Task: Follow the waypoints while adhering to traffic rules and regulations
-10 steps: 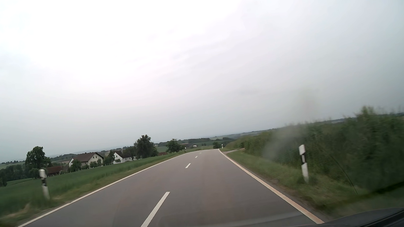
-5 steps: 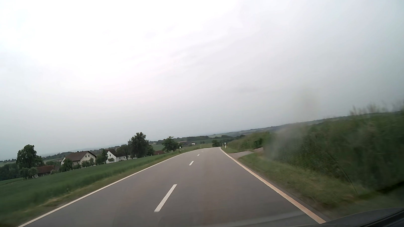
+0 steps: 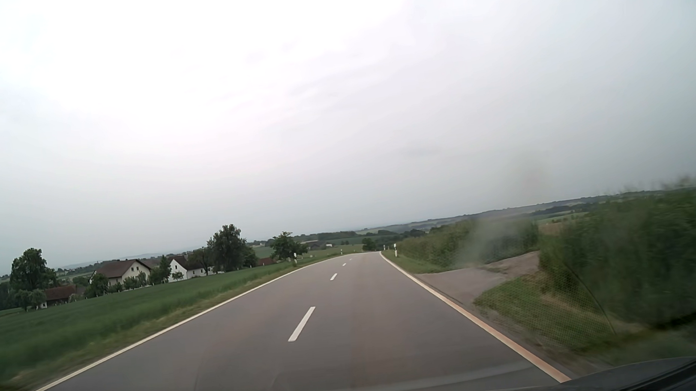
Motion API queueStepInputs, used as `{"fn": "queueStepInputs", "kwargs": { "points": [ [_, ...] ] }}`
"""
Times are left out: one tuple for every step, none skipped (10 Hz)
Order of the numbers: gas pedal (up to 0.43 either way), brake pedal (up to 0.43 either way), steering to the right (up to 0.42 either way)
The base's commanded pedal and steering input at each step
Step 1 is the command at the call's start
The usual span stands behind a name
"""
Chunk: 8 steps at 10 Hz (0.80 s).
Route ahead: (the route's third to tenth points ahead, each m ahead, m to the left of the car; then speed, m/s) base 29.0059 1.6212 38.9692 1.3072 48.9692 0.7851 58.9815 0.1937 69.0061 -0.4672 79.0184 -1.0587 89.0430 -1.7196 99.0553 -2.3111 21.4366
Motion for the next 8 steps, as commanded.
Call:
{"fn": "queueStepInputs", "kwargs": {
  "points": [
    [0.039,0.000,0.005],
    [0.039,0.000,0.006],
    [0.039,0.000,0.006],
    [0.039,0.000,0.008],
    [0.039,0.000,0.008],
    [0.039,0.000,0.008],
    [0.039,0.000,0.008],
    [0.039,0.000,0.006]
  ]
}}
